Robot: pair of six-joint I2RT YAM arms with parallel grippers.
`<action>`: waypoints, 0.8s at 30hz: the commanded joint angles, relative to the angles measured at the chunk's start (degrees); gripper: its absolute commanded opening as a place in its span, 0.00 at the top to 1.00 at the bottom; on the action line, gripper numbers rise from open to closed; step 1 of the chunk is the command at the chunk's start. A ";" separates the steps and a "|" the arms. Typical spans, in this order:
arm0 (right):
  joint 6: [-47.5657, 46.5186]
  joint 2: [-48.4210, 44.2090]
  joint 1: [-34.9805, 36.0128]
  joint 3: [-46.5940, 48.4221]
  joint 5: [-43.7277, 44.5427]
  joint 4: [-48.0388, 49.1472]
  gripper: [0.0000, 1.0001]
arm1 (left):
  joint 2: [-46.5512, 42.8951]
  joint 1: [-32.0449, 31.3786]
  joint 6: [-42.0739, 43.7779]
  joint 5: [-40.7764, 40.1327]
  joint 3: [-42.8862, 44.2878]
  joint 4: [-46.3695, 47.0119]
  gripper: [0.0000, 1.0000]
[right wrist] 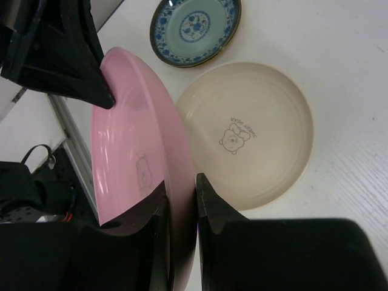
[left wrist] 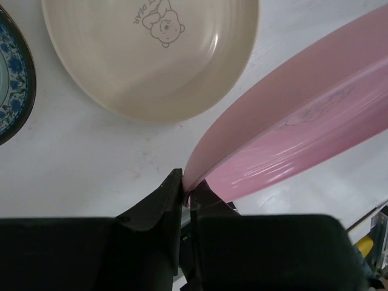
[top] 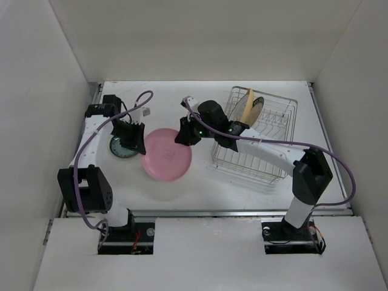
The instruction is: Unload the plates from the dish rack
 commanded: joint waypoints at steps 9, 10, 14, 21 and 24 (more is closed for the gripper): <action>1.77 4.46 0.92 3.58 -2.61 5.55 0.99 | 7.38 -0.53 -3.23 0.28 4.06 -0.26 1.00; 1.77 5.08 0.92 4.19 -1.57 3.89 0.91 | 7.39 -0.53 -4.37 -1.20 4.07 -0.26 1.00; 1.77 10.00 0.92 10.08 3.88 -2.53 0.59 | 9.85 -0.53 -7.01 -8.13 5.48 2.19 1.00; 5.72 15.28 0.92 17.73 21.43 -12.38 0.32 | 16.17 -2.81 -8.08 -15.54 6.09 3.52 1.00; 6.43 13.71 0.92 17.74 24.89 -14.31 0.32 | 19.86 -3.51 -8.08 -17.12 5.57 4.04 1.00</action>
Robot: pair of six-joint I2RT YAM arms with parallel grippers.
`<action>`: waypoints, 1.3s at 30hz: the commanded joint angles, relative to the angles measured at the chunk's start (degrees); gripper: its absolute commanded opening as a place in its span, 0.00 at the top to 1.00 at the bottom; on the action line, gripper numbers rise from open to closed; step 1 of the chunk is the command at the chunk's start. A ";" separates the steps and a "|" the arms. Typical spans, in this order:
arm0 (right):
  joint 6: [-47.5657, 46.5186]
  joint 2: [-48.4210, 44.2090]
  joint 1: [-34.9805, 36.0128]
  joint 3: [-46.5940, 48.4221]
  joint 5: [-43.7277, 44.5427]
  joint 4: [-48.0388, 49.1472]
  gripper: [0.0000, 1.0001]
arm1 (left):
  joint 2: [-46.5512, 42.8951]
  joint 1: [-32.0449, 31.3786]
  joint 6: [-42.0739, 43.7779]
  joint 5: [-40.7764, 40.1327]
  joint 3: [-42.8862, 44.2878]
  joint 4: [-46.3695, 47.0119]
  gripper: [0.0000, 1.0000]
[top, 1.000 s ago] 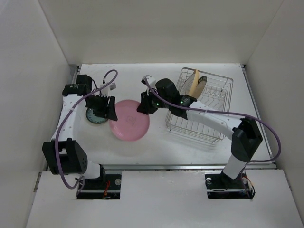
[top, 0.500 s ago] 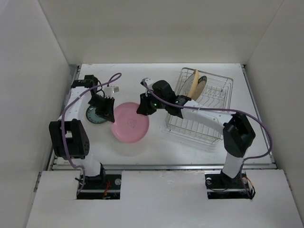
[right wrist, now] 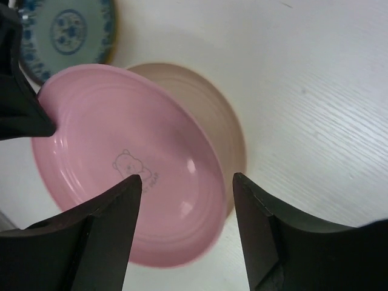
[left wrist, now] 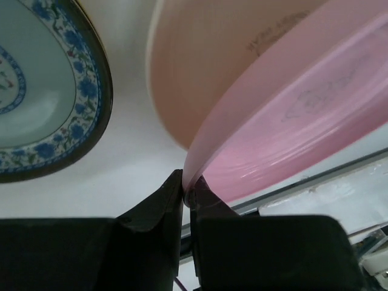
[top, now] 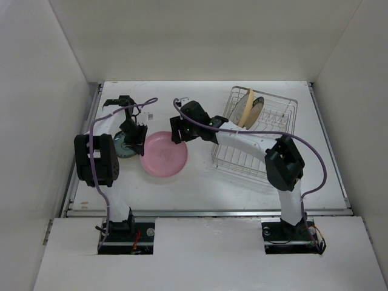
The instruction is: Unload the plates from the dish rack
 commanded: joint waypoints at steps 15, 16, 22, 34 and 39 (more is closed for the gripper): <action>0.85 -14.75 0.53 0.46 24.02 -7.89 0.28 | 3.91 -1.88 -3.13 -6.24 0.27 1.85 0.51; 0.85 -15.98 0.53 -0.07 24.72 -7.89 0.28 | 3.90 -2.40 -3.13 -5.72 0.27 1.85 0.50; 2.25 -20.20 0.53 -0.60 31.72 -10.26 0.22 | 2.77 -2.94 -2.51 -6.33 0.80 0.53 0.48; 12.27 -30.57 -17.13 -6.57 38.79 -19.15 0.14 | -15.95 -2.94 -6.90 -8.78 -2.80 5.61 0.37; 12.27 -31.28 -22.22 -9.04 35.37 -18.62 0.14 | -23.77 -2.94 -8.92 -16.15 -7.72 11.60 0.34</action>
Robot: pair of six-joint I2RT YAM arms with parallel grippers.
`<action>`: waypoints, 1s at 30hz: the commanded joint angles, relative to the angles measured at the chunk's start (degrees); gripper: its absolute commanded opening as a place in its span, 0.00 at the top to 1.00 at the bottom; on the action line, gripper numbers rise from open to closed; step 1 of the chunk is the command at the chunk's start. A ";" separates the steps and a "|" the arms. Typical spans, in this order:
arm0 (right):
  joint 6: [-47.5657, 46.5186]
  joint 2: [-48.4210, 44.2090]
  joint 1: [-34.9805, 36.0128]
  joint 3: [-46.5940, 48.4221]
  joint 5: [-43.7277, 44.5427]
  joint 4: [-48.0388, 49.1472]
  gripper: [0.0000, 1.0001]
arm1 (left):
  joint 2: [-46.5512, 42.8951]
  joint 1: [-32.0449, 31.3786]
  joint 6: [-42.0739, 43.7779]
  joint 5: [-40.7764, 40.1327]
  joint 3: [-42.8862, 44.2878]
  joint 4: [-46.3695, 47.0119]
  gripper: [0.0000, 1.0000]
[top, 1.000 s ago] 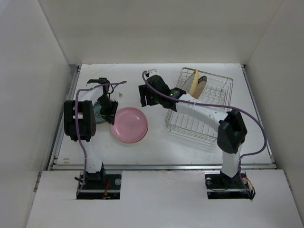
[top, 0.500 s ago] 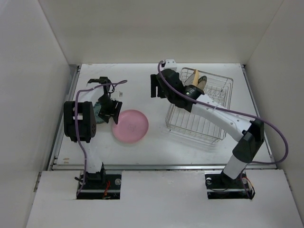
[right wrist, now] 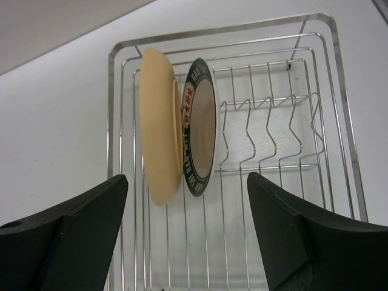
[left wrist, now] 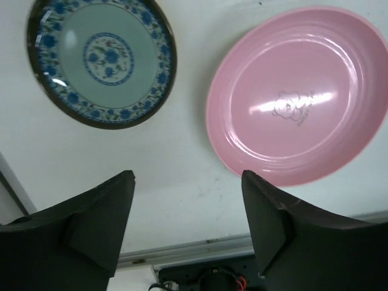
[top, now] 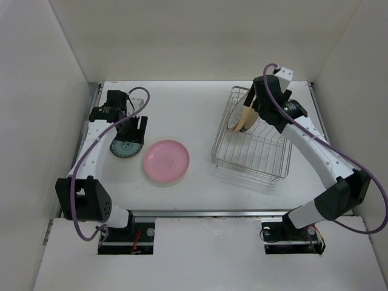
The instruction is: Unload the plates from the dish rack
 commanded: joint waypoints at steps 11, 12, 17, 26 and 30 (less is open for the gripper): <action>2.05 -3.65 -4.46 -7.74 -9.28 4.45 0.14 | -8.85 0.98 -10.53 -4.11 -7.04 10.20 0.00; 2.05 -4.17 -5.07 -8.35 -9.29 4.45 0.14 | -8.15 2.29 -11.24 -3.14 -5.55 8.63 0.00; 1.52 -4.18 -5.08 -8.36 -9.29 4.97 0.14 | -11.03 5.11 -12.29 2.93 -7.20 10.89 0.00; 1.00 -7.00 -5.60 -12.49 -9.82 8.40 0.13 | -11.65 5.11 -9.32 11.90 -6.93 9.57 0.00; 1.00 -4.80 -5.61 -11.78 -10.52 7.35 0.13 | -11.65 5.11 -9.31 4.00 -7.47 10.19 0.00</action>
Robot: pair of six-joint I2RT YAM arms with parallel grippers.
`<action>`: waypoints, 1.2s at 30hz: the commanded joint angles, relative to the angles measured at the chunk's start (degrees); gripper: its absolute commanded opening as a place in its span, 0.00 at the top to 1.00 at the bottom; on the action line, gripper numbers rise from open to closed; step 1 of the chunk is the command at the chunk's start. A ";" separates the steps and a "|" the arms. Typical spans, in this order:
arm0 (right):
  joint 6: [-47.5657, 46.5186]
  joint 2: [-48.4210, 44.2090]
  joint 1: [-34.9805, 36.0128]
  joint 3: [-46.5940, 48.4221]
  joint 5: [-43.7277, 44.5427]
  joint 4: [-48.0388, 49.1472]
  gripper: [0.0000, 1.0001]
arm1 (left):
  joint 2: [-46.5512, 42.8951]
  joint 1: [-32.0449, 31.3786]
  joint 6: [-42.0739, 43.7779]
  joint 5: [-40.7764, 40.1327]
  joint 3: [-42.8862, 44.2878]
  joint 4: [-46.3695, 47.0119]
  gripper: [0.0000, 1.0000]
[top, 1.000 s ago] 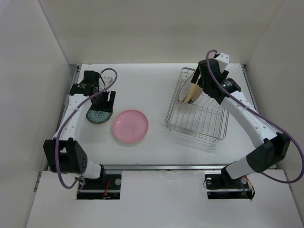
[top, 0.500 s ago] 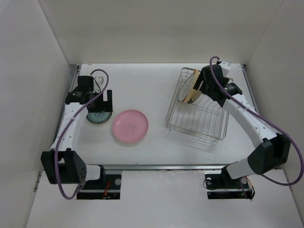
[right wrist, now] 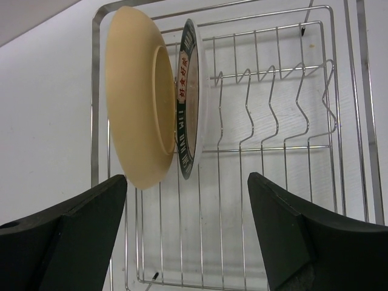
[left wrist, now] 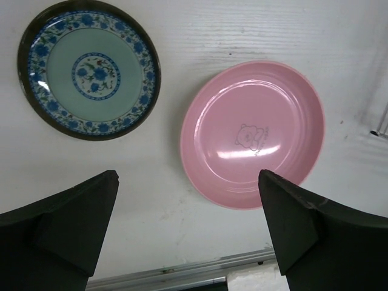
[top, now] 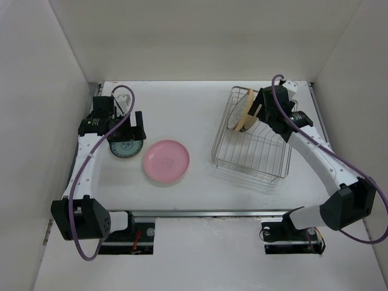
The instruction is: Unload the plates from the dish rack
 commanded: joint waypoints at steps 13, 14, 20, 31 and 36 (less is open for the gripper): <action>-0.40 10.40 -0.40 4.73 -2.14 3.09 0.22 | 1.19 0.13 0.32 -7.37 0.71 -0.92 0.00; 0.73 11.62 -0.40 4.74 -1.52 2.48 0.26 | 1.19 0.13 0.32 -7.38 0.71 -0.92 0.00; 1.79 12.16 -0.40 6.23 2.08 1.95 0.31 | 1.72 0.13 0.32 -8.09 0.19 -0.92 0.00; 1.80 24.10 -4.98 13.25 -2.75 0.81 0.50 | 3.56 0.13 0.85 -7.55 0.71 -1.45 0.00; 1.79 22.19 -5.68 12.66 -2.92 0.28 0.85 | 2.34 0.13 0.85 -7.55 0.71 -1.97 0.00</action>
